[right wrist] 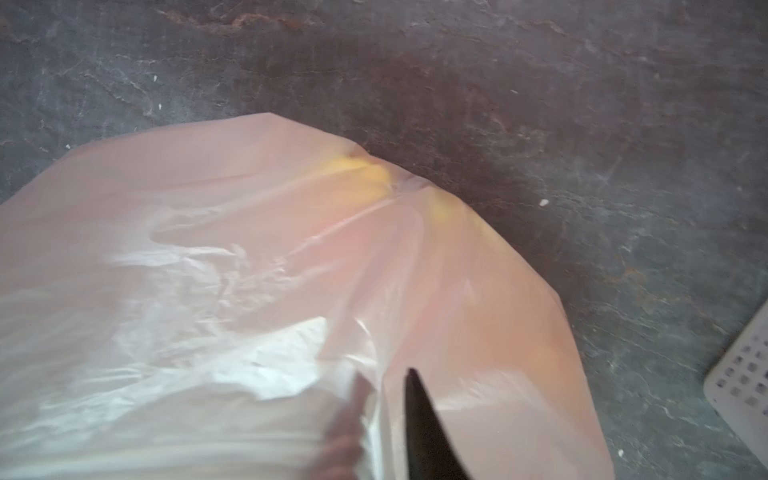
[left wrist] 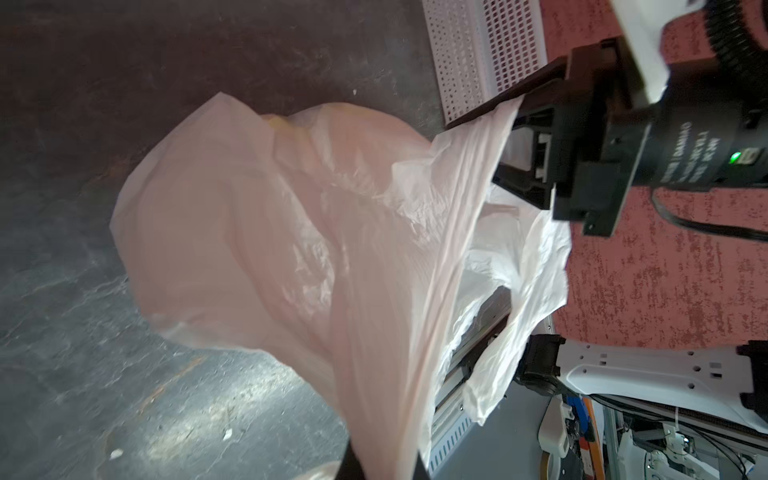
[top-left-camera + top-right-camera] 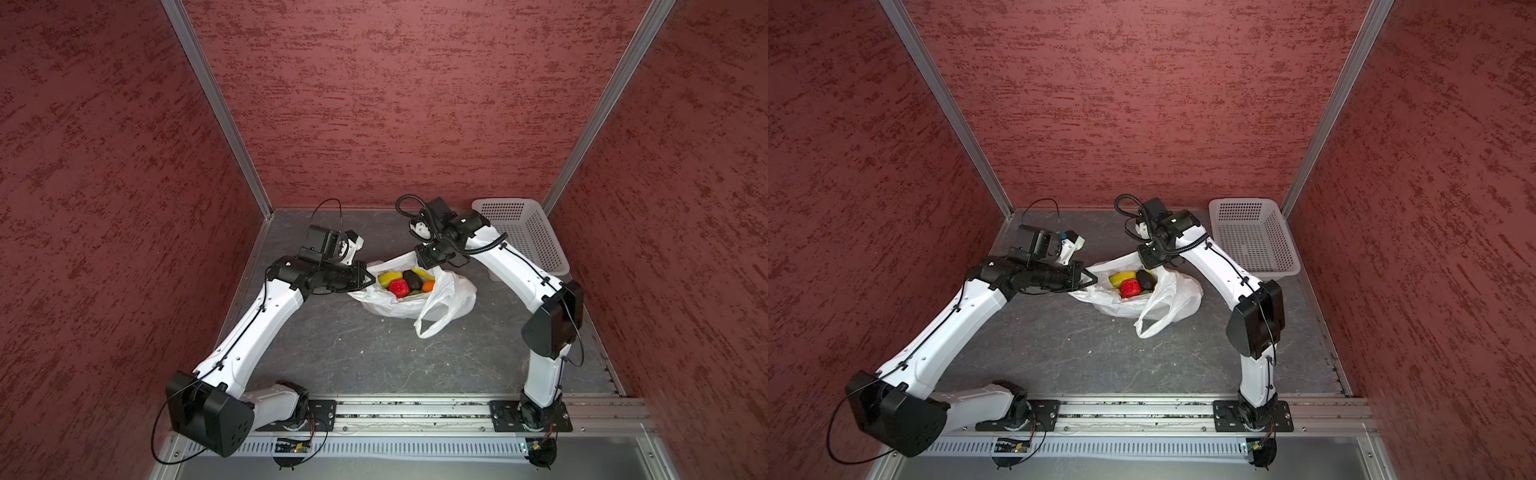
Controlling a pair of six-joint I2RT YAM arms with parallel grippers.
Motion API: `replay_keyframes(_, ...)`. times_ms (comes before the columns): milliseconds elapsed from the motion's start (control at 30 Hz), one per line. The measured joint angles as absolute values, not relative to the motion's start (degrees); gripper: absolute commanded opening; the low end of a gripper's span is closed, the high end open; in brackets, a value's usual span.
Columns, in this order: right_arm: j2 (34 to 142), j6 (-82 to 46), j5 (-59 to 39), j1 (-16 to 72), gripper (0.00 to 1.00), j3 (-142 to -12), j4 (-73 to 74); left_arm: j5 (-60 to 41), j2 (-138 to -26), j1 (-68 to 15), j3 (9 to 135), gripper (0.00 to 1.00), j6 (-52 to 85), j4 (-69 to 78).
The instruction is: Untie the knot of the plastic bag and take out the fruit
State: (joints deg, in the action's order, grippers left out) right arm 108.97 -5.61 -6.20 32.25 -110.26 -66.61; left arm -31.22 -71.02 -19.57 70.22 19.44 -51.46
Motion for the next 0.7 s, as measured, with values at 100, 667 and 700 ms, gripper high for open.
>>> replay_keyframes(100,108.6,-5.9,-6.4,30.3,0.79,-114.3,-69.5,-30.5,-71.2,-20.3,73.7,0.00,19.7,-54.4)
replay_keyframes(667,99.8,-19.2,-10.9,46.9,0.92,-120.5,-74.7,-29.0,-71.3,-22.2,77.6,0.00,20.1,-58.2)
replay_keyframes(700,99.9,-19.9,-10.8,47.1,0.90,-117.1,-72.6,-29.0,-71.0,-22.2,77.3,0.00,20.1,-58.2)
